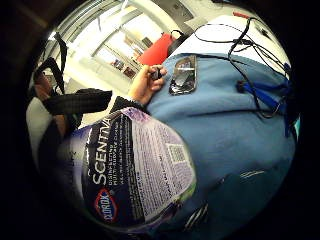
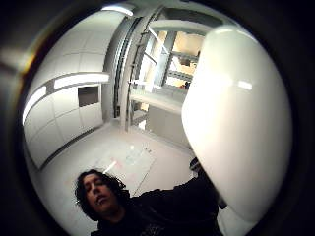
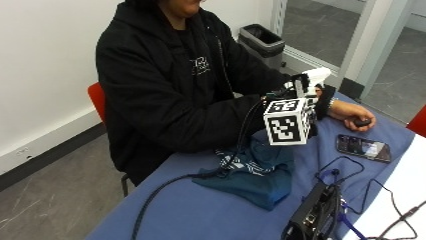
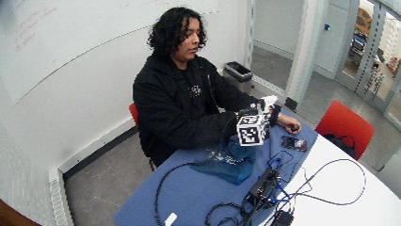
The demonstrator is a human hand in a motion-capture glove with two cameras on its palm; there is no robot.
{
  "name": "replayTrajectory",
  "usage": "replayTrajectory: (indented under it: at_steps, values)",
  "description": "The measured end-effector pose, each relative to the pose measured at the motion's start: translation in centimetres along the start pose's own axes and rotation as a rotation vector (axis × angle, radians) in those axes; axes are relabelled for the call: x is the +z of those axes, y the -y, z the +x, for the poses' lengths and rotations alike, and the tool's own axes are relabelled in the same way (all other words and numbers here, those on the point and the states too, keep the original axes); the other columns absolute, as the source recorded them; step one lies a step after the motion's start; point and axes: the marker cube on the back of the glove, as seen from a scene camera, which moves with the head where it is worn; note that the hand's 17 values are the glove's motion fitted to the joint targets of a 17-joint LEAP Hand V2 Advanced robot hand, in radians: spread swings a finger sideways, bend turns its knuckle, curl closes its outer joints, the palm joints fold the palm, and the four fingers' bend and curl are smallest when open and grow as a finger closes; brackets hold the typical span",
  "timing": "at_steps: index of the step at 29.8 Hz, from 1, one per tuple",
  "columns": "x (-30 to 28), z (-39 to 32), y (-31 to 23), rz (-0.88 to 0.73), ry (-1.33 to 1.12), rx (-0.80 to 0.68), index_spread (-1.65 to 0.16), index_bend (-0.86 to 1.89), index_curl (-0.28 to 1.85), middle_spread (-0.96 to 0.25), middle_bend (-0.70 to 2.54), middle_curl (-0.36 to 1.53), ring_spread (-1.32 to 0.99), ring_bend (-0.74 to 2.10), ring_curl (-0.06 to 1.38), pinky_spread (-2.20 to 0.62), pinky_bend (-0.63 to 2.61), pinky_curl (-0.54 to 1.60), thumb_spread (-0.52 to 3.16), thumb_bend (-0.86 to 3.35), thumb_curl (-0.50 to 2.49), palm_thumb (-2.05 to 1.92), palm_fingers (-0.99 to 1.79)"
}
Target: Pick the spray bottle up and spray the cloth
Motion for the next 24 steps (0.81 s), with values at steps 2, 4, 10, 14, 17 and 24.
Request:
replayTrajectory:
  at_steps: [2,4,10,14,17,24]
  values:
    - [0.1,0.1,0.0,0.004,-0.007,-0.008,-0.28,0.16,0.56,-0.18,0.49,0.55,-0.21,0.69,0.51,-0.28,0.51,0.45,0.41,-0.02,0.83,1.04,1.27]
    - [0.2,-0.1,-2.0,-0.026,-0.014,0.001,-0.28,0.16,0.56,-0.18,0.49,0.55,-0.21,0.70,0.51,-0.28,0.51,0.45,0.41,-0.03,0.83,1.03,1.27]
    - [0.2,-0.1,-3.1,-0.035,-0.007,0.000,-0.29,0.15,0.56,-0.19,0.49,0.55,-0.22,0.71,0.51,-0.29,0.52,0.45,0.42,-0.03,0.83,1.03,1.27]
    - [0.1,0.0,-3.2,-0.064,0.004,-0.002,-0.29,0.15,0.55,-0.20,0.49,0.55,-0.22,0.73,0.51,-0.29,0.53,0.45,0.42,-0.02,0.83,1.03,1.27]
    - [-0.2,0.1,-3.3,-0.130,0.013,0.008,-0.29,0.14,0.55,-0.20,0.49,0.55,-0.22,0.72,0.51,-0.29,0.54,0.45,0.43,-0.02,0.83,1.03,1.25]
    - [-4.0,1.1,-4.9,-0.284,-0.310,-0.002,-0.25,0.09,0.49,-0.12,0.47,0.54,-0.15,0.61,0.48,-0.16,0.43,0.43,0.65,-0.04,0.77,0.98,0.87]
